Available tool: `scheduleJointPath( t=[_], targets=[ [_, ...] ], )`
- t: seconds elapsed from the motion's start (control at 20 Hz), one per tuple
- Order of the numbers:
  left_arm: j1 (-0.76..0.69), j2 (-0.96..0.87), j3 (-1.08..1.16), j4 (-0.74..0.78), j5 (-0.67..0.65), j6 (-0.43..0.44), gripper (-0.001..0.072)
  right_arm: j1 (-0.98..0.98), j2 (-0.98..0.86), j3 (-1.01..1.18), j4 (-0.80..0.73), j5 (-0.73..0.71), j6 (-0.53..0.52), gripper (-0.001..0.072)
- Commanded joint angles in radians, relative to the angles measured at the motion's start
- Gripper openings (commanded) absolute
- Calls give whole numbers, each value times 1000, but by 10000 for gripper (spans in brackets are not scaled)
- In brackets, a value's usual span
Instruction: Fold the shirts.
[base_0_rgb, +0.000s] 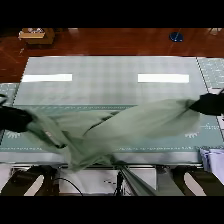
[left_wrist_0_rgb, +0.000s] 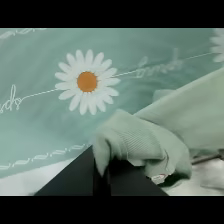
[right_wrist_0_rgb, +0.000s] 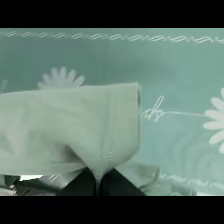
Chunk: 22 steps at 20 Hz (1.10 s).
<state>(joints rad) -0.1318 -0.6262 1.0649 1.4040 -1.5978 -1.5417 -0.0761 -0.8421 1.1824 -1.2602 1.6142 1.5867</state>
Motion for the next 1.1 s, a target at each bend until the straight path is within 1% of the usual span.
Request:
scheduleJointPath(
  t=[0.0,0.05,0.15,0.25,0.3,0.45,0.5,0.55,0.65,0.75,0.8,0.85,0.9,0.95,1.05],
  targets=[
    [1,-72,-267,25,367,19,17,17,-183,-63,-24,-279,-6,23],
    [1,-109,-295,25,457,20,17,17,-245,-63,-8,-360,-6,23],
    [1,-190,-306,25,605,20,18,17,-357,-63,79,-481,-8,23],
    [0,-262,-306,5,760,20,17,17,-448,-63,179,-574,-60,24],
    [0,-293,-306,-2,838,20,18,18,-482,-63,203,-616,-85,24],
    [1,-367,-306,-1,1043,20,19,17,-541,-63,208,-748,-93,26],
    [0,-386,-306,-1,1089,20,18,17,-545,-63,208,-787,-109,48],
    [0,-406,-306,-1,1131,20,18,17,-545,-62,205,-824,-133,116],
    [0,-447,-306,-2,1180,19,18,17,-546,-63,199,-852,-145,123],
    [0,-491,-306,-27,1166,19,20,18,-547,-63,172,-851,-147,123],
    [0,-510,-307,-50,1151,19,29,17,-547,-63,167,-853,-151,136],
    [0,-526,-306,-66,1133,19,122,17,-547,-63,167,-853,-152,139],
    [1,-526,-304,-68,1106,20,300,17,-545,-61,167,-846,-151,140],
    [9,-520,-288,-48,1061,31,409,14,-536,-54,167,-830,-151,154],
    [43,-494,-206,63,877,77,408,1,-504,-7,111,-784,-155,154]
  ],
)
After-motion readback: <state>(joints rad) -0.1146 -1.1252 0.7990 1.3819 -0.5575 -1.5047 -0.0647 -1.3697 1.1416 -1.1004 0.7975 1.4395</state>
